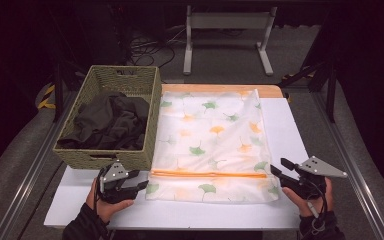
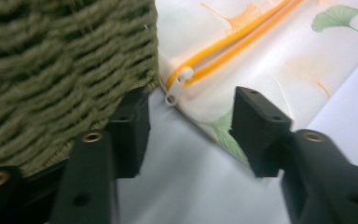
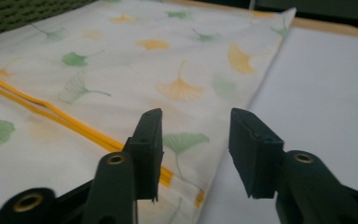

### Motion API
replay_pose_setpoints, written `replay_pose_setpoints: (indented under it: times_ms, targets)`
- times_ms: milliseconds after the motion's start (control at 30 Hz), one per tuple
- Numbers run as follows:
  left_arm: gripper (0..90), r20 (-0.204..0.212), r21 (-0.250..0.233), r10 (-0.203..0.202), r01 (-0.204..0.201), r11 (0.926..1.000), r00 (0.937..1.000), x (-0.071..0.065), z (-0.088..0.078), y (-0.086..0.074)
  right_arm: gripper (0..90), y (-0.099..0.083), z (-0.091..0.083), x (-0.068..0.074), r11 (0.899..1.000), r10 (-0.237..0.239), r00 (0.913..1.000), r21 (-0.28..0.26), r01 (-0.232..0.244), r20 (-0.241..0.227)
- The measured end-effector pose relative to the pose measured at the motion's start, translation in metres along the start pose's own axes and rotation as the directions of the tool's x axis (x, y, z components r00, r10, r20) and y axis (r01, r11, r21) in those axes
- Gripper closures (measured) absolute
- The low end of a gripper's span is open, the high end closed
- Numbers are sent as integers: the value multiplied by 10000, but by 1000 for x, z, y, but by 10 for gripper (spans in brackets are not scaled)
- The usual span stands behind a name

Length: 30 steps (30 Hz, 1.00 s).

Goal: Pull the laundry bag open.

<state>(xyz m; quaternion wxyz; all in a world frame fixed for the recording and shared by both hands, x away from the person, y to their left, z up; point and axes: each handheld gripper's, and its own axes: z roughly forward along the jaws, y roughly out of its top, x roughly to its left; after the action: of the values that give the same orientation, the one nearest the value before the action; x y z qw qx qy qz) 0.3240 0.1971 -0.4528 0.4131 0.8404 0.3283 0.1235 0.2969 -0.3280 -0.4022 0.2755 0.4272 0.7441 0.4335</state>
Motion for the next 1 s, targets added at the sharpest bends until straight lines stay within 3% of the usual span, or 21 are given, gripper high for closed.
replay_pose_setpoints:
  times_ms: [33, 100, 133, 200, 300, 367, 400, 467, 500, 533, 633, 800, 900, 1000]
  targets:
    - [441, 45, 69, -127, 127, 9999, 9999, 0, 1, -1, 497, 0, 0, 0, 10000, 0, 10000, 0, 0, 0]
    - [402, 218, 193, -180, 176, 9997, 9996, -1, 4, -1, 455, 12, 8, 15, 9985, -542, 9976, -36, 541, -438]
    - [399, 312, 216, -120, 113, 9997, 9994, -2, 5, -1, 423, 19, 18, 27, 9956, -917, 9924, 118, 930, -821]
    - [399, 433, 421, 46, -64, 9991, 9990, -5, 9, -1, 389, 26, 33, 40, 9906, -1265, 9854, 380, 1316, -1143]
    - [394, 459, 520, 135, -159, 9985, 9989, -6, 12, -1, 382, 34, 72, 63, 9751, -1691, 9656, 1089, 1930, -1976]
    - [389, 597, 643, 34, -73, 9979, 9982, -6, 15, -2, 383, 36, 93, 74, 9682, -1703, 9554, 1393, 2077, -2414]
    - [389, 597, 643, 34, -73, 9979, 9982, -6, 15, -2, 383, 36, 93, 74, 9682, -1703, 9554, 1393, 2077, -2414]
    - [389, 640, 834, 216, -269, 9962, 9977, -7, 18, -4, 393, 36, 117, 86, 9551, -1835, 9409, 1749, 2392, -2847]
    - [389, 640, 834, 216, -269, 9962, 9977, -7, 18, -4, 393, 36, 117, 86, 9551, -1835, 9409, 1749, 2392, -2847]
    - [388, 633, 860, 275, -329, 9957, 9976, -8, 19, -4, 395, 35, 128, 91, 9456, -1948, 9360, 1973, 2586, -2931]
    - [381, 616, 867, 373, -426, 9953, 9974, -9, 20, -4, 402, 33, 136, 91, 9434, -1847, 9359, 2130, 2544, -2998]
    - [380, 439, 919, 492, -531, 9944, 9978, -11, 21, -4, 405, 27, 146, 87, 9310, -1752, 9421, 2632, 2531, -2860]
    - [390, 298, 1005, 590, -618, 9930, 9978, -13, 22, -3, 420, 25, 147, 84, 9353, -1421, 9429, 2711, 2276, -3013]
    - [456, 140, 1066, 606, -618, 9924, 9981, -11, 22, 0, 456, 25, 147, 85, 9361, -1428, 9423, 2680, 2279, -3026]
